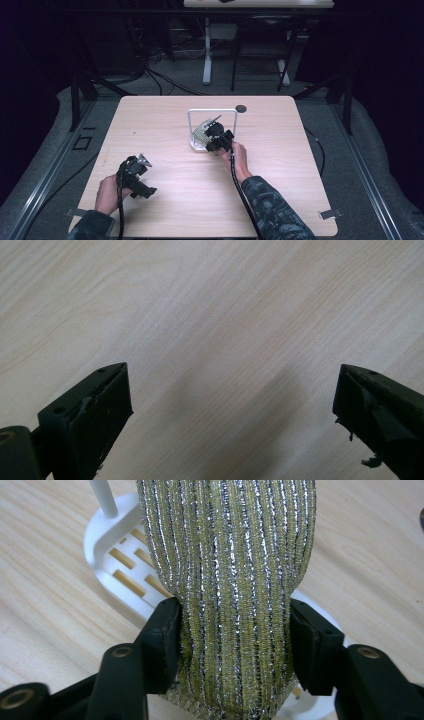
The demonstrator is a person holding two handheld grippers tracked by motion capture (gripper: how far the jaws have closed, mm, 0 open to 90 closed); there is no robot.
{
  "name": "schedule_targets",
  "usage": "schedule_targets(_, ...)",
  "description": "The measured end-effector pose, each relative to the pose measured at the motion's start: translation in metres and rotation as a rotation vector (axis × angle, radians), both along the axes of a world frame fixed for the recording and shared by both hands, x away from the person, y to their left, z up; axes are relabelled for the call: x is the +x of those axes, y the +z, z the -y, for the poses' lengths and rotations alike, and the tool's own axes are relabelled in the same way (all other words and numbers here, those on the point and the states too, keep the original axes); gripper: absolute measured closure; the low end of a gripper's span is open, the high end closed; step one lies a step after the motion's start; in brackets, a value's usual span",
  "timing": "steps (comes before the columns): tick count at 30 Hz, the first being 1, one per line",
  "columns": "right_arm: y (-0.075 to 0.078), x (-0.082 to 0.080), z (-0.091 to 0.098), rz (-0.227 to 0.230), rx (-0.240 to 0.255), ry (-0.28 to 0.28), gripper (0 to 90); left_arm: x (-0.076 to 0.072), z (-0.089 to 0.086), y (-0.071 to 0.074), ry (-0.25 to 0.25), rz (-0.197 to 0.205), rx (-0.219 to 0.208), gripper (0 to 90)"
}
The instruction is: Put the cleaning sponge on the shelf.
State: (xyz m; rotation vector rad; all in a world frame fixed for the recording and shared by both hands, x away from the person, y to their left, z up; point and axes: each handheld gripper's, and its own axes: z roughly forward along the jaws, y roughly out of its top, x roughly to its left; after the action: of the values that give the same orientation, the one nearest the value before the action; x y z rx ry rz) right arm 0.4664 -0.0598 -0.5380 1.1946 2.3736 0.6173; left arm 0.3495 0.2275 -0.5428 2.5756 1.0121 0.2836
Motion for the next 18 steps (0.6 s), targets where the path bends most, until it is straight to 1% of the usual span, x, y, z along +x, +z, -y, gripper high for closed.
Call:
schedule_targets(1,0.0000,0.0000,0.0000,0.000,0.000,0.000,41.2,0.0000,0.0004,-0.0001,0.001,-0.002,0.001,2.2)
schedule_targets(2,-0.0015,0.0008,0.0010,-0.013,0.011,-0.001,37.8,0.0001,0.0008,-0.0001,-0.003,-0.003,0.003,2.3)
schedule_targets(3,-0.0015,0.0008,0.0010,-0.013,0.011,-0.001,37.8,0.0001,0.0008,-0.0001,-0.003,-0.003,0.003,2.2)
schedule_targets(5,-0.0019,0.0008,0.0001,-0.018,0.015,0.004,32.3,0.0001,0.0007,-0.0001,-0.001,-0.002,0.001,2.3)
schedule_targets(7,-0.0014,0.0001,-0.0020,-0.013,-0.002,0.013,24.7,0.0002,0.0002,0.0002,-0.001,0.000,0.003,2.3)
schedule_targets(8,-0.0010,-0.0007,-0.0030,-0.013,0.009,0.014,24.8,0.0002,0.0001,0.0002,-0.002,0.000,0.001,2.3)
schedule_targets(9,-0.0010,-0.0007,-0.0030,-0.013,0.009,0.014,24.8,0.0002,0.0001,0.0002,-0.002,0.000,0.001,2.3)
schedule_targets(10,0.0013,-0.0014,-0.0028,0.001,0.002,0.026,24.3,0.0003,0.0004,0.0000,-0.001,-0.001,0.002,2.3)
schedule_targets(12,0.0023,-0.0019,-0.0028,0.009,0.005,0.027,22.8,0.0007,0.0010,0.0000,-0.005,-0.003,0.002,2.3)
schedule_targets(14,0.0038,-0.0025,-0.0020,0.010,0.007,0.028,21.4,0.0006,0.0014,0.0001,-0.007,-0.003,0.002,2.3)
schedule_targets(15,0.0050,-0.0034,-0.0015,0.001,0.015,0.026,20.9,0.0005,0.0015,0.0001,-0.007,-0.002,0.002,2.3)
schedule_targets(16,0.0072,-0.0038,0.0004,0.005,0.018,0.035,20.2,0.0003,0.0010,0.0003,-0.005,-0.002,0.002,2.3)
schedule_targets(17,0.0076,-0.0043,0.0004,0.008,0.030,0.037,20.0,0.0003,0.0007,0.0002,-0.004,-0.002,0.001,2.3)
schedule_targets(18,0.0076,-0.0043,0.0004,0.008,0.030,0.037,20.0,0.0003,0.0007,0.0002,-0.004,-0.002,0.001,2.3)
